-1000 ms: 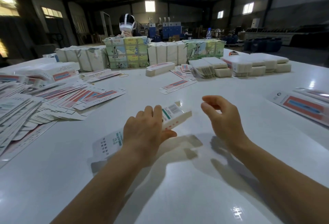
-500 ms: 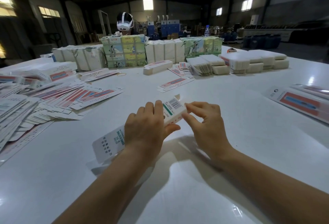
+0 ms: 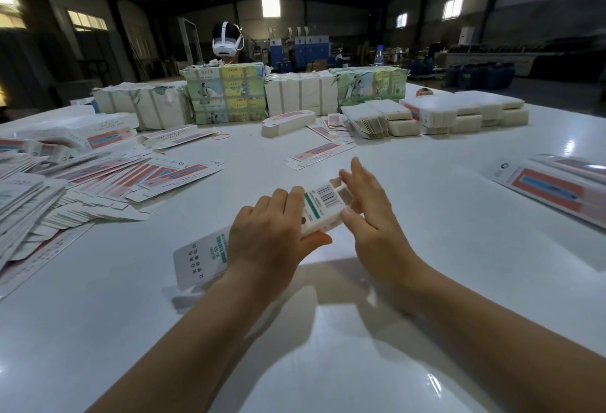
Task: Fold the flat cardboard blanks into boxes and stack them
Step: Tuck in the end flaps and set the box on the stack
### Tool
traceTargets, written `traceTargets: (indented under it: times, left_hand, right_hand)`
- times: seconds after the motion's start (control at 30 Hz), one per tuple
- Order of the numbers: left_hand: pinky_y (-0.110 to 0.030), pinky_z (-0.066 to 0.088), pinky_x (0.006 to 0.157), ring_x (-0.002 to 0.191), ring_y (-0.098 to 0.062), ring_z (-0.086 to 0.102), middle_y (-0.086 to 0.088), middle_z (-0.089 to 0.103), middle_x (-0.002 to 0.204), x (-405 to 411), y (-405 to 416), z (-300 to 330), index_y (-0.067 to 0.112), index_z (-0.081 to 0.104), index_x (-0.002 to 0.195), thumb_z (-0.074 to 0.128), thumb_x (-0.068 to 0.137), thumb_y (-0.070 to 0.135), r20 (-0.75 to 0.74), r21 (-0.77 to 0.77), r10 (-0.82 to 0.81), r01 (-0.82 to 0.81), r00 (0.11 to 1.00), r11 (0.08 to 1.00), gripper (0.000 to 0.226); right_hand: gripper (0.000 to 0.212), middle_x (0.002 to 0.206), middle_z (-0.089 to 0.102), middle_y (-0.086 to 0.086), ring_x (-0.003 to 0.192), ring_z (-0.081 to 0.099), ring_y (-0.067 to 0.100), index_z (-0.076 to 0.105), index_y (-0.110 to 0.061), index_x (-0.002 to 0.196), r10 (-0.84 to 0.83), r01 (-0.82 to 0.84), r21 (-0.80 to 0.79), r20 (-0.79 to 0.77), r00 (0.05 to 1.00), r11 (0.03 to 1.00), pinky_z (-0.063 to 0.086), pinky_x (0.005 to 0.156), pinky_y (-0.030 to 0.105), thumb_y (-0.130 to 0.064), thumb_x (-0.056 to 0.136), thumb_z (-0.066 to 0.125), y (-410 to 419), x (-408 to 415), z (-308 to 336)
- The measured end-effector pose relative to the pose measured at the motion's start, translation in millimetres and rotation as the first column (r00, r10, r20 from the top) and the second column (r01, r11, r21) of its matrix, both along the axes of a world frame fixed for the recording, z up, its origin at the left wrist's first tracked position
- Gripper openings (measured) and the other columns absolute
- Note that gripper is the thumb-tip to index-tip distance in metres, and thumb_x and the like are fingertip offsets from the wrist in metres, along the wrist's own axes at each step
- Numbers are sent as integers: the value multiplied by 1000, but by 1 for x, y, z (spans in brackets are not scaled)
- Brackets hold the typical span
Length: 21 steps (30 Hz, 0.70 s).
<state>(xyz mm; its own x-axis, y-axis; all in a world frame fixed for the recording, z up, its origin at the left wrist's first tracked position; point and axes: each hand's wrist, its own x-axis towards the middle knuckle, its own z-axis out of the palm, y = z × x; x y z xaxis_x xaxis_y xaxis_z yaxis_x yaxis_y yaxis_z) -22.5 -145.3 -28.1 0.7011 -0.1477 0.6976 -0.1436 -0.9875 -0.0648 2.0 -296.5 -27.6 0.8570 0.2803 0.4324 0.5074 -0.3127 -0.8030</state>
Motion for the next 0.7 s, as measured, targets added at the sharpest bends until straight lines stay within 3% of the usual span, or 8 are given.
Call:
traceTargets:
  times: [0.07, 0.13, 0.27, 0.4, 0.5, 0.57, 0.63, 0.7]
  left_hand:
    - [-37, 52, 51, 65, -30, 61, -14, 65, 84, -1, 0, -1, -1, 63, 110, 69, 70, 55, -2, -4, -6, 6, 1000, 1000, 69]
    - [-36, 51, 52, 65, -31, 60, -15, 64, 84, -2, 0, -1, -2, 63, 110, 63, 73, 55, 3, -11, 1, -1, 1000, 1000, 68]
    - [-35, 48, 50, 62, -31, 60, -15, 64, 80, 0, -3, -3, -3, 63, 108, 65, 76, 52, 44, 44, 12, -13, 999, 999, 64]
    - [-31, 44, 46, 57, -27, 58, -11, 62, 73, -1, -7, -3, -2, 66, 101, 35, 87, 58, 94, 88, 50, -59, 994, 994, 68]
    - [-32, 45, 47, 58, -28, 58, -12, 63, 75, 0, -5, -4, -2, 66, 101, 37, 87, 58, 93, 79, 47, -54, 995, 995, 67]
    - [-35, 47, 51, 63, -30, 59, -13, 63, 80, 1, -3, -5, -2, 64, 106, 58, 81, 53, 61, 69, 34, -38, 998, 997, 60]
    - [-38, 48, 56, 67, -32, 60, -14, 64, 84, 1, -4, -5, -2, 63, 108, 76, 70, 45, 39, 60, 40, -43, 998, 997, 62]
    - [-38, 48, 59, 70, -33, 61, -14, 64, 86, 2, -5, -5, -2, 63, 110, 78, 69, 42, 46, 57, 37, -40, 998, 998, 62]
  right_hand:
    - [62, 125, 31, -33, 141, 22, 9, 6, -49, 135, 1, -1, 37, 1, 1000, 999, 16, 117, 51, -8, 100, 36, 1, -1, -1]
    - [58, 118, 39, -27, 128, 30, 1, 11, -44, 136, -54, 53, 22, 77, 996, 998, 21, 116, 50, -7, 100, 38, 3, -2, -3]
    - [52, 127, 40, -16, 113, 20, -12, 20, -23, 149, -89, 94, -58, 87, 992, 994, 21, 116, 47, -14, 101, 37, 8, -6, -10]
    - [54, 150, 29, -8, 123, 12, -10, 14, -20, 151, -75, 84, -148, 63, 995, 985, 9, 119, 43, -15, 102, 36, 11, -10, -10]
    - [57, 146, 32, -12, 126, 17, -9, 11, -27, 151, -59, 67, -169, 54, 997, 983, 6, 119, 44, -18, 102, 37, 11, -9, -9]
    - [56, 137, 38, -14, 124, 31, -5, 14, -30, 150, -61, 63, -27, 43, 997, 998, 23, 116, 39, -20, 101, 39, 10, -6, -5]
    - [53, 131, 39, -15, 115, 44, -11, 21, -27, 149, -111, 115, 212, -30, 993, 970, 42, 94, 14, -21, 101, 43, 5, 2, 0]
    - [38, 124, 44, -14, 105, 52, -8, 44, -25, 135, -79, 193, 403, -282, 956, 895, 41, 83, 14, -21, 98, 49, 0, 12, 3]
